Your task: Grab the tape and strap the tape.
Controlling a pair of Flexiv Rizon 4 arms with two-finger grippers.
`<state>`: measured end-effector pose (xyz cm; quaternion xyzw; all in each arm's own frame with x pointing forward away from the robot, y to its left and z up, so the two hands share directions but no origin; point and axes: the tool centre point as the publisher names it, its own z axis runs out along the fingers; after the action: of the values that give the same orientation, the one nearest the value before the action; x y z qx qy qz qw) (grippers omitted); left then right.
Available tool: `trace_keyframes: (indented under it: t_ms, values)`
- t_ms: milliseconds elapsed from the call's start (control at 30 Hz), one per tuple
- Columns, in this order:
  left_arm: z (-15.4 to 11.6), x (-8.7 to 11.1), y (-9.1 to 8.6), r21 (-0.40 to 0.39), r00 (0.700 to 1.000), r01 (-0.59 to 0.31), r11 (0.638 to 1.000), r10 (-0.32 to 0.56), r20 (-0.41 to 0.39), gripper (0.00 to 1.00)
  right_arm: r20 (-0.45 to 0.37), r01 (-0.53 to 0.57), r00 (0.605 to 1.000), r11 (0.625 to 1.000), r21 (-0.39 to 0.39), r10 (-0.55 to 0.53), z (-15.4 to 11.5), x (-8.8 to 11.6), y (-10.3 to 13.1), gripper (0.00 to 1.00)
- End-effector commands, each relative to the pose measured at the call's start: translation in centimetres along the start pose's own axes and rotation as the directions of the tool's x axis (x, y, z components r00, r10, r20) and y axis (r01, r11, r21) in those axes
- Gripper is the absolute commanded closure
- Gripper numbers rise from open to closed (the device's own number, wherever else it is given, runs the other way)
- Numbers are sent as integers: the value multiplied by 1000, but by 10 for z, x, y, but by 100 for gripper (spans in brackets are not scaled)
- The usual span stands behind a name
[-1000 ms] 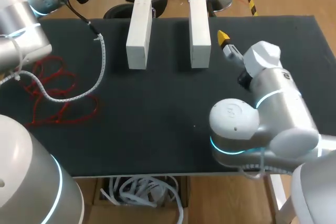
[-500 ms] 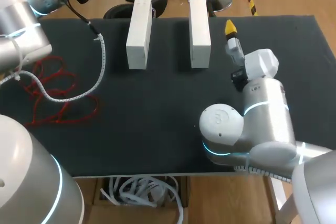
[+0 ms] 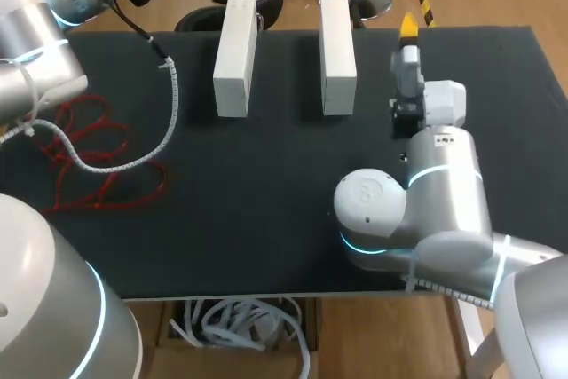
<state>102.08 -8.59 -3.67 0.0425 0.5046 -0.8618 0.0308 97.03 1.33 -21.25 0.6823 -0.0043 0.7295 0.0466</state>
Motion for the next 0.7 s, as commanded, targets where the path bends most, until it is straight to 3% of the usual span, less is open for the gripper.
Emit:
trace_keyframes:
  t_ms: [33,167,333,600,700]
  values:
    - [0,-1,1,3,1000,-1,1000,2,-1,100,17,-435,900,899,42,435,2,12,-3,0]
    - [0,-1,1,3,1000,-1,1000,2,-1,100,0,-516,856,855,53,517,4,23,-4,0]
    - [0,-1,1,3,1000,-1,1000,2,-1,100,-9,-539,841,841,54,540,8,37,-5,0]
    - [0,-1,1,3,1000,-1,1000,2,-1,100,-14,-525,851,850,34,526,16,58,-6,0]
    - [0,-1,1,3,1000,-1,1000,2,-1,100,-3,-491,871,871,-3,491,19,63,-5,0]
